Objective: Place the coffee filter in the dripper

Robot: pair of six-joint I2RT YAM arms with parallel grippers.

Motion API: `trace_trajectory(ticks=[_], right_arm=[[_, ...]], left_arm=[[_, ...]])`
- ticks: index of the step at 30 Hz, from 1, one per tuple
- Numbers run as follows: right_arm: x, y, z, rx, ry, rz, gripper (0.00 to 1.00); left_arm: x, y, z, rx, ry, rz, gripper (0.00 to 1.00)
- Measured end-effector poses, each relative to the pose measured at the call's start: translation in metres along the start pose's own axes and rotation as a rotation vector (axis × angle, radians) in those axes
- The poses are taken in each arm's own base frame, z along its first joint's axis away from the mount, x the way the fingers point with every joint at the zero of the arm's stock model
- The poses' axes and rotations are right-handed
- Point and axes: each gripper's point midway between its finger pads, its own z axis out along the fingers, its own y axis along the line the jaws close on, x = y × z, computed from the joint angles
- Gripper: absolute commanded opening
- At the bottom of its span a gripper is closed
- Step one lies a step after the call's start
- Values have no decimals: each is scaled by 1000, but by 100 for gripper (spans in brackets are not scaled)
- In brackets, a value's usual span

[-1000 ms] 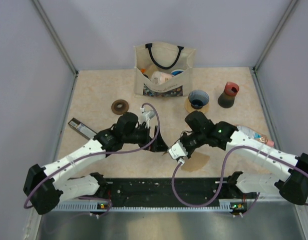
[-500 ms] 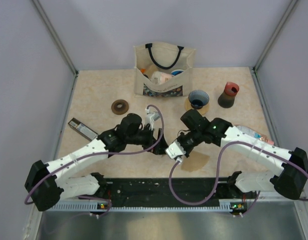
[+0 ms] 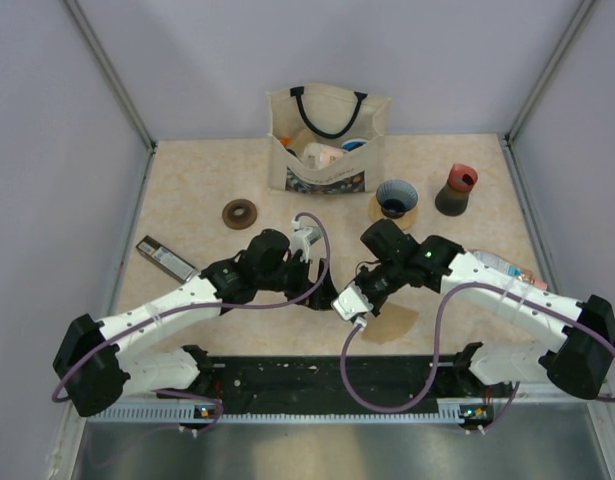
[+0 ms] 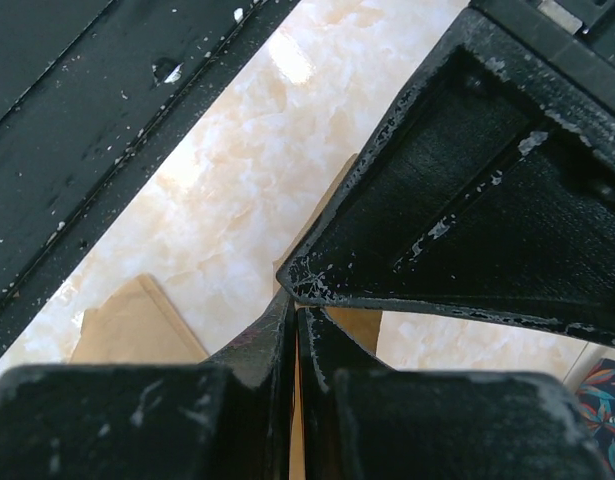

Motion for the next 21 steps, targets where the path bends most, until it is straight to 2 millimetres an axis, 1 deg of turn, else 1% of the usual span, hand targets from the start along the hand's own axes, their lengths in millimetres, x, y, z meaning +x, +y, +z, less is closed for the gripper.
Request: trace_trajectory(ticks=[6, 14, 19, 21], right_arm=[[0, 1, 0, -7, 2, -11, 0], [-4, 8, 2, -33, -7, -25, 0], [-4, 8, 2, -33, -8, -25, 0], [-4, 9, 2, -37, -9, -21, 0]], left_arm=[[-2, 0, -3, -10, -19, -19, 95], [-14, -2, -6, -21, -83, -65, 94], [-9, -3, -2, 0, -47, -72, 94], [-5, -7, -1, 28, -24, -66, 94]])
